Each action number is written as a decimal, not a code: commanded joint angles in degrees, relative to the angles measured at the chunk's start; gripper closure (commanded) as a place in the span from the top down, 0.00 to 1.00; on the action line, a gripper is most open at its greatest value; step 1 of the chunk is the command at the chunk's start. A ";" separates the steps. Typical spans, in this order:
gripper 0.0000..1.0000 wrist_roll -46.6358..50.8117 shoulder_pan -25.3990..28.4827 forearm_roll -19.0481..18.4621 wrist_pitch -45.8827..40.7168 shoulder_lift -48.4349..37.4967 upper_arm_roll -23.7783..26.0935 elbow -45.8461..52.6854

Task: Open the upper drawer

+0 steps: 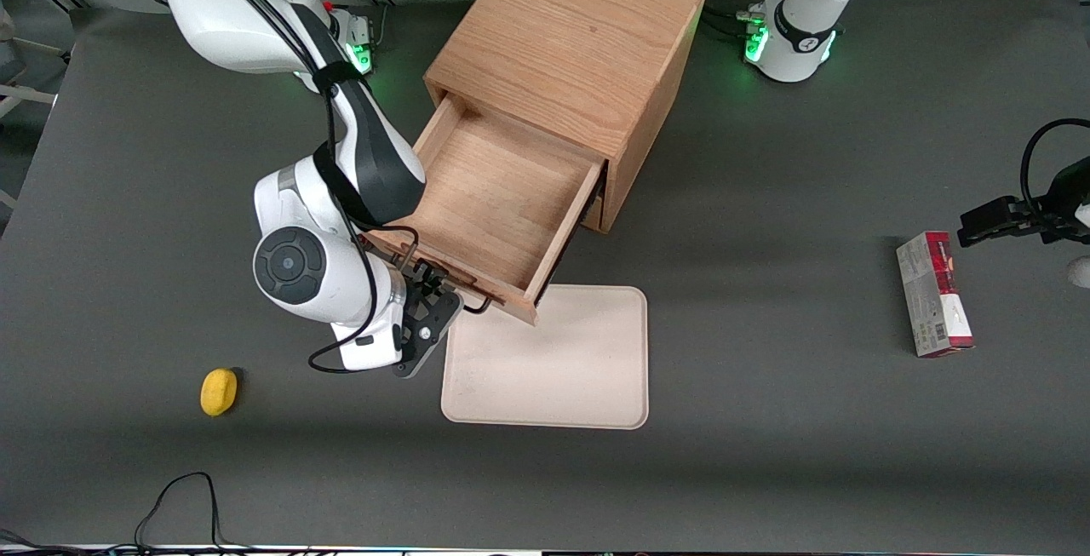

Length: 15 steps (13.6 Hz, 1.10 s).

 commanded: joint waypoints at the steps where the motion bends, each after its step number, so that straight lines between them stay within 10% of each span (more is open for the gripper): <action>1: 1.00 -0.65 -1.50 0.83 0.16 1.56 -0.05 2.74; 15: 1.00 0.85 -1.41 0.31 -7.04 -4.05 -0.32 8.10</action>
